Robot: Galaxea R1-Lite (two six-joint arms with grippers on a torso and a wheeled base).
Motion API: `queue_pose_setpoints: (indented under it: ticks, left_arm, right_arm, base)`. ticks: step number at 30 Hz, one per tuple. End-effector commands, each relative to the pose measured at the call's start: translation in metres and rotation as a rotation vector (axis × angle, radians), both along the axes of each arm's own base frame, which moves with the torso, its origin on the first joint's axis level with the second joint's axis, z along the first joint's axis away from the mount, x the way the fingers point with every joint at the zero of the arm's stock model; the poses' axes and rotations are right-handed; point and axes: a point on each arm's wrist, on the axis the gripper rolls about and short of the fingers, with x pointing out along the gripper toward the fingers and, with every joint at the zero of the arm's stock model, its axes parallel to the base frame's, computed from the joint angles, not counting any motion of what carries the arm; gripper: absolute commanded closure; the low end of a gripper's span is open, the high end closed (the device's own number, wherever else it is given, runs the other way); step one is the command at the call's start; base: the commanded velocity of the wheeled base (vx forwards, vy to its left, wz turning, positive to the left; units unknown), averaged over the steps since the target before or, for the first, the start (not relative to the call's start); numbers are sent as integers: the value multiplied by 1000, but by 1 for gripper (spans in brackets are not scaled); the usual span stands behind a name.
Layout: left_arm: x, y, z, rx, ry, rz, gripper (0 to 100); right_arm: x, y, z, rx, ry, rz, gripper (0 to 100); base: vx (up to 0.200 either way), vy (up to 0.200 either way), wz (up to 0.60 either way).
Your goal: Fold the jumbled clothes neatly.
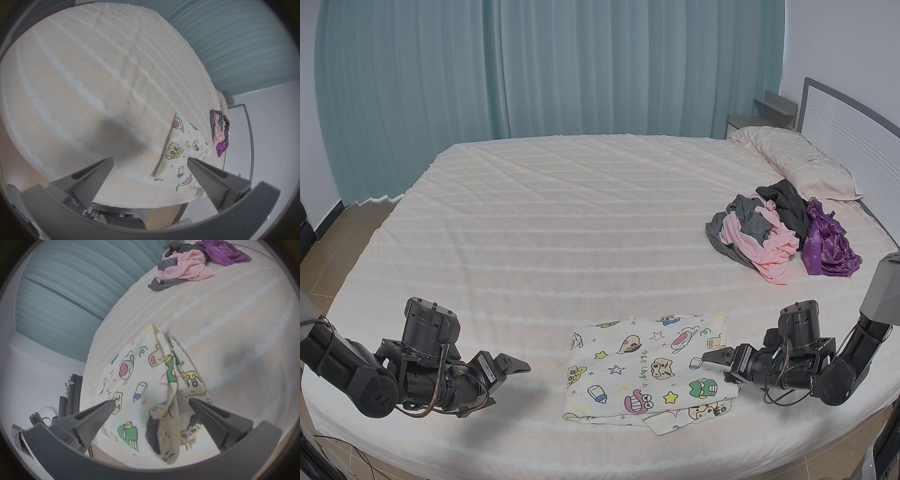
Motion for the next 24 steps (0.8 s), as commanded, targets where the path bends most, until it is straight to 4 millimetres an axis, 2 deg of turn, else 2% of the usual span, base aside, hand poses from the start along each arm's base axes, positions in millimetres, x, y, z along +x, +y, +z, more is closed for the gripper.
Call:
queue_pose_setpoints:
  ticks: [1, 4, 5, 16, 24]
  left_arm:
    - [0, 0, 0, 0, 0, 0, 0]
    - [0, 0, 0, 0, 0, 0, 0]
    - [0, 0, 0, 0, 0, 0, 0]
    - [0, 0, 0, 0, 0, 0, 0]
    - [0, 0, 0, -1, 2, 1, 0]
  right_arm:
    - [-13, 0, -2, -5, 29, 14, 0]
    - [-16, 1, -3, -9, 39, 20, 0]
    - [-16, 0, -4, -10, 44, 19, 100]
    - [-22, -2, -1, -14, 42, 13, 100]
    - [-41, -9, 10, -21, 24, 10, 100]
  base:
    - [0, 0, 0]
    - [0, 0, 0]
    - [0, 0, 0]
    - [0, 0, 0]
    - [0, 0, 0]
